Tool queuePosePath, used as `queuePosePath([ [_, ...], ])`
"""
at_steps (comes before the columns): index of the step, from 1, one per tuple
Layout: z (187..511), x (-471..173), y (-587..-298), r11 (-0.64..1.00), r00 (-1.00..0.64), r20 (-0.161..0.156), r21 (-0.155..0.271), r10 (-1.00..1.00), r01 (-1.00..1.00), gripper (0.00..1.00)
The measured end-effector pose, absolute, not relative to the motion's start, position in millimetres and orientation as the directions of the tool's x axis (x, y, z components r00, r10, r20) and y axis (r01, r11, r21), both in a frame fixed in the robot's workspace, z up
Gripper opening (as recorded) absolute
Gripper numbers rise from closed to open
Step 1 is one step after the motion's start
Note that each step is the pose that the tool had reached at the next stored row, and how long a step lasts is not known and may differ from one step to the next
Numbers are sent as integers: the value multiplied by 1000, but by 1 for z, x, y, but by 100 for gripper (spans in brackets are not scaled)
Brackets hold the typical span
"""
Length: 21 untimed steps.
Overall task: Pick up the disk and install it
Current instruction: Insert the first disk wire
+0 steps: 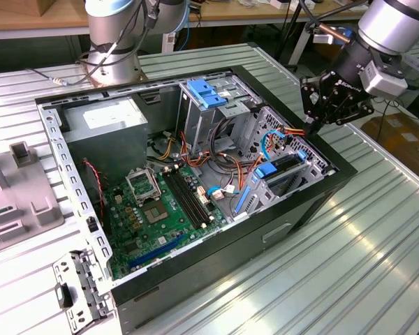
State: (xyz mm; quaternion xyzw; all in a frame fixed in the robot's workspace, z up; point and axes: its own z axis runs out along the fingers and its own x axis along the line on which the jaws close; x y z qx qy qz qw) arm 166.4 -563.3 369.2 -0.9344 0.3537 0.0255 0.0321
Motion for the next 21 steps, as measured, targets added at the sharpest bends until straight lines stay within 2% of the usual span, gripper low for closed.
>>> queuePosePath([
  [21, 366, 144, -568, -748, 748, -71, -43, -659, -663, 17],
])
